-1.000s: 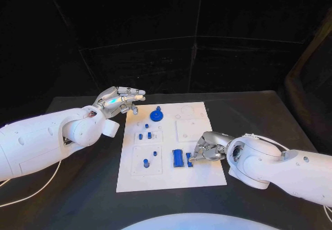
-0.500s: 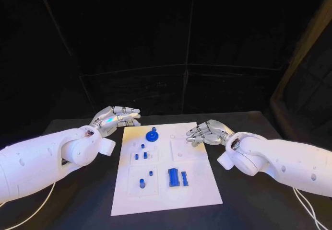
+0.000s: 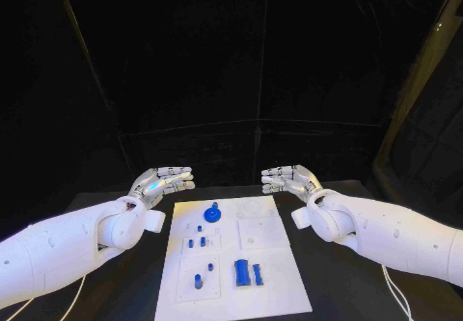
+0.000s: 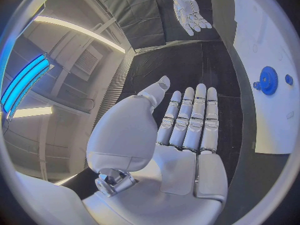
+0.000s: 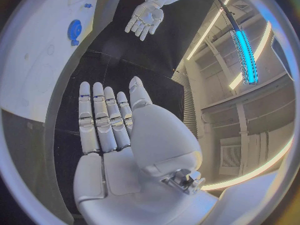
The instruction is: Assemble the parts on the task board
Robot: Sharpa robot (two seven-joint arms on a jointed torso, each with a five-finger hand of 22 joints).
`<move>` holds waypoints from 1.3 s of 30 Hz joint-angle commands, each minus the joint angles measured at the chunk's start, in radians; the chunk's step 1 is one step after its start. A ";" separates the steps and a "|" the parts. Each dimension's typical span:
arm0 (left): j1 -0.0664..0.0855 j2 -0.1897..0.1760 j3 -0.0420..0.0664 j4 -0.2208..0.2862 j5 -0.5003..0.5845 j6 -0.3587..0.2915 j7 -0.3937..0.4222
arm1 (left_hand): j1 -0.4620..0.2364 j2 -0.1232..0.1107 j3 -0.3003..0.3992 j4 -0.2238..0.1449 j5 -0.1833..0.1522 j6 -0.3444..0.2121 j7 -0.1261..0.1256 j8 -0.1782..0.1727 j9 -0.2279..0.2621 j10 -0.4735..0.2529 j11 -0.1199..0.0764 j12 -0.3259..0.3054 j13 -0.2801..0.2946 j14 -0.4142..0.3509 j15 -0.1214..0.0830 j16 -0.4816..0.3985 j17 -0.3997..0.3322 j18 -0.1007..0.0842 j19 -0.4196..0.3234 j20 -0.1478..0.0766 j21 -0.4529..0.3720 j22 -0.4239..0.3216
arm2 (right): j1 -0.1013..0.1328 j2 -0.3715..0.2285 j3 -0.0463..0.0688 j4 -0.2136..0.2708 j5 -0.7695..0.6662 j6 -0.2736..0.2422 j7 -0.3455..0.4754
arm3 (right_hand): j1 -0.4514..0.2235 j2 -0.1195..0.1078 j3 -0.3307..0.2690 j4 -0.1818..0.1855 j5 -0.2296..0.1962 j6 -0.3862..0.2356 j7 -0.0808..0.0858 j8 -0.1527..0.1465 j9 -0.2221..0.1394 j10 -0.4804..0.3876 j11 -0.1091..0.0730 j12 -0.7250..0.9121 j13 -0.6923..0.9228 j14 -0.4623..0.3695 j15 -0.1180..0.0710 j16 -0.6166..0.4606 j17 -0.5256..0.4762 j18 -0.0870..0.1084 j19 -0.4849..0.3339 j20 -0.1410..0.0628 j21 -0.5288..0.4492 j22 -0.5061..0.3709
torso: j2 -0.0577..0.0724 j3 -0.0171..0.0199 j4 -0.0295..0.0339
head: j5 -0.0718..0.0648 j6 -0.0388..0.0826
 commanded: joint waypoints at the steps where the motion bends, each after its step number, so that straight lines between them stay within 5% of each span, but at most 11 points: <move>1: -0.003 0.012 0.001 -0.014 0.039 -0.040 0.054 | 0.002 0.007 -0.008 0.000 -0.002 0.007 0.002 -0.007 -0.001 0.007 0.001 -0.009 0.000 0.013 0.002 -0.012 -0.008 0.017 0.010 -0.001 -0.008 -0.009 | 0.002 0.018 0.001 -0.028 0.063 0.051 0.071 | -0.015 0.004 0.003 -0.012 -0.005 0.014 -0.001 -0.004 -0.007 0.014 -0.003 -0.002 -0.012 0.030 -0.007 -0.001 -0.009 0.014 0.029 -0.007 -0.004 -0.006 | -0.007 0.0041 0.0020 | 0.000 0.009; 2: -0.002 0.003 0.000 -0.005 0.003 -0.004 0.004 | -0.380 0.045 -0.093 0.076 -0.050 -0.285 -0.051 -0.033 -0.067 -0.299 -0.051 -0.055 -0.063 -0.282 -0.042 -0.072 -0.062 -0.051 -0.231 -0.081 -0.056 -0.095 | 0.000 0.007 0.000 -0.009 0.007 0.004 0.007 | -0.443 -0.038 0.073 0.010 -0.038 -0.269 -0.058 -0.069 -0.045 -0.318 -0.049 -0.077 -0.085 -0.322 -0.040 -0.071 -0.037 -0.051 -0.278 -0.073 -0.057 -0.040 | -0.001 0.0010 0.0002 | 0.000 0.003; 5: -0.005 0.002 0.003 0.005 0.002 -0.020 0.005 | -0.472 0.045 -0.119 0.076 -0.050 -0.352 -0.063 -0.105 -0.067 -0.369 -0.063 -0.068 -0.063 -0.349 -0.053 -0.089 -0.077 -0.051 -0.284 -0.100 -0.071 -0.119 | -0.001 0.003 0.000 0.004 0.016 -0.013 0.010 | -0.552 -0.049 0.090 0.010 -0.050 -0.332 -0.071 -0.069 -0.056 -0.390 -0.059 -0.077 -0.085 -0.394 -0.050 -0.071 -0.110 -0.051 -0.340 -0.092 -0.071 -0.049 | -0.003 0.0026 0.0017 | 0.009 -0.002; 6: -0.007 0.001 0.005 0.010 0.001 -0.029 0.006 | -0.503 0.045 -0.126 0.076 -0.050 -0.376 -0.067 -0.105 -0.067 -0.393 -0.067 -0.072 -0.063 -0.373 -0.056 -0.094 -0.081 -0.051 -0.302 -0.106 -0.075 -0.126 | -0.002 0.001 0.001 0.012 0.021 -0.022 0.013 | -0.586 -0.053 0.095 0.010 -0.053 -0.355 -0.075 -0.069 -0.059 -0.416 -0.063 -0.077 -0.085 -0.422 -0.121 -0.071 -0.110 -0.051 -0.364 -0.098 -0.075 -0.052 | -0.004 0.0036 0.0026 | 0.013 -0.005; 17: -0.058 -0.020 0.057 0.158 -0.025 -0.278 0.030 | -0.781 0.045 -0.194 0.076 -0.050 -0.585 -0.171 -0.105 -0.067 -0.613 -0.170 -0.169 -0.063 -0.584 -0.145 -0.139 -0.122 -0.088 -0.474 -0.165 -0.179 -0.191 | -0.020 -0.051 0.006 0.216 0.158 -0.268 0.070 | -0.904 -0.142 0.147 0.010 -0.128 -0.560 -0.117 -0.069 -0.136 -0.656 -0.152 -0.077 -0.085 -0.677 -0.121 -0.071 -0.110 -0.090 -0.586 -0.148 -0.115 -0.123 | -0.014 0.0118 0.0102 | 0.053 -0.031; 18: -0.065 -0.022 0.063 0.176 -0.028 -0.309 0.033 | -0.800 0.045 -0.198 0.076 -0.050 -0.599 -0.171 -0.105 -0.067 -0.628 -0.170 -0.169 -0.063 -0.599 -0.145 -0.143 -0.192 -0.088 -0.486 -0.168 -0.179 -0.196 | -0.021 -0.057 0.006 0.239 0.173 -0.295 0.076 | -0.925 -0.142 0.151 0.010 -0.128 -0.574 -0.189 -0.069 -0.136 -0.672 -0.152 -0.077 -0.085 -0.694 -0.121 -0.071 -0.110 -0.090 -0.601 -0.151 -0.186 -0.123 | -0.014 0.0118 0.0102 | 0.053 -0.031; 21: -0.087 -0.031 0.086 0.242 -0.040 -0.421 0.043 | -0.859 0.045 -0.213 0.076 -0.050 -0.645 -0.171 -0.105 -0.067 -0.675 -0.170 -0.169 -0.063 -0.644 -0.145 -0.219 -0.192 -0.096 -0.523 -0.181 -0.179 -0.210 | -0.027 -0.074 0.008 0.305 0.218 -0.376 0.094 | -0.994 -0.142 0.160 0.010 -0.128 -0.618 -0.189 -0.069 -0.136 -0.724 -0.152 -0.077 -0.085 -0.748 -0.121 -0.071 -0.110 -0.096 -0.648 -0.162 -0.186 -0.123 | -0.014 0.0118 0.0102 | 0.053 -0.031; 22: -0.093 -0.034 0.092 0.259 -0.043 -0.449 0.046 | -0.875 0.045 -0.216 0.076 -0.050 -0.657 -0.171 -0.105 -0.067 -0.688 -0.170 -0.169 -0.063 -0.656 -0.145 -0.219 -0.192 -0.169 -0.532 -0.184 -0.179 -0.213 | -0.029 -0.078 0.008 0.320 0.228 -0.394 0.099 | -1.012 -0.142 0.163 0.010 -0.128 -0.630 -0.189 -0.069 -0.136 -0.737 -0.152 -0.077 -0.085 -0.763 -0.121 -0.071 -0.110 -0.101 -0.660 -0.235 -0.186 -0.123 | -0.014 0.0118 0.0102 | 0.053 -0.031; 26: -0.115 -0.042 0.113 0.320 -0.054 -0.553 0.056 | -0.934 0.045 -0.230 0.076 -0.050 -0.701 -0.171 -0.105 -0.067 -0.735 -0.170 -0.169 -0.063 -0.701 -0.145 -0.219 -0.192 -0.169 -0.569 -0.266 -0.179 -0.227 | -0.033 -0.090 0.009 0.367 0.259 -0.450 0.112 | -1.078 -0.142 0.236 0.010 -0.128 -0.673 -0.189 -0.069 -0.136 -0.787 -0.152 -0.077 -0.085 -0.817 -0.121 -0.071 -0.110 -0.101 -0.707 -0.235 -0.186 -0.123 | -0.014 0.0118 0.0102 | 0.053 -0.031; 28: -0.122 -0.045 0.120 0.340 -0.057 -0.586 0.059 | -0.960 0.045 -0.236 0.076 -0.050 -0.720 -0.171 -0.105 -0.067 -0.755 -0.170 -0.169 -0.063 -0.720 -0.145 -0.219 -0.192 -0.169 -0.584 -0.266 -0.179 -0.233 | -0.033 -0.092 0.009 0.378 0.266 -0.463 0.115 | -1.108 -0.142 0.236 0.010 -0.128 -0.692 -0.189 -0.069 -0.136 -0.810 -0.152 -0.077 -0.085 -0.840 -0.121 -0.071 -0.110 -0.171 -0.728 -0.235 -0.186 -0.123 | -0.014 0.0118 0.0102 | 0.053 -0.031; 39: -0.133 -0.050 0.132 0.374 -0.063 -0.643 0.064 | -1.067 0.045 -0.310 0.076 -0.050 -0.802 -0.171 -0.105 -0.067 -0.840 -0.170 -0.169 -0.063 -0.802 -0.145 -0.219 -0.192 -0.169 -0.650 -0.266 -0.179 -0.305 | -0.034 -0.093 0.010 0.382 0.269 -0.468 0.116 | -1.232 -0.142 0.236 0.010 -0.128 -0.772 -0.189 -0.069 -0.136 -0.904 -0.152 -0.077 -0.085 -0.939 -0.121 -0.071 -0.110 -0.171 -0.814 -0.235 -0.186 -0.123 | -0.014 0.0118 0.0102 | 0.053 -0.031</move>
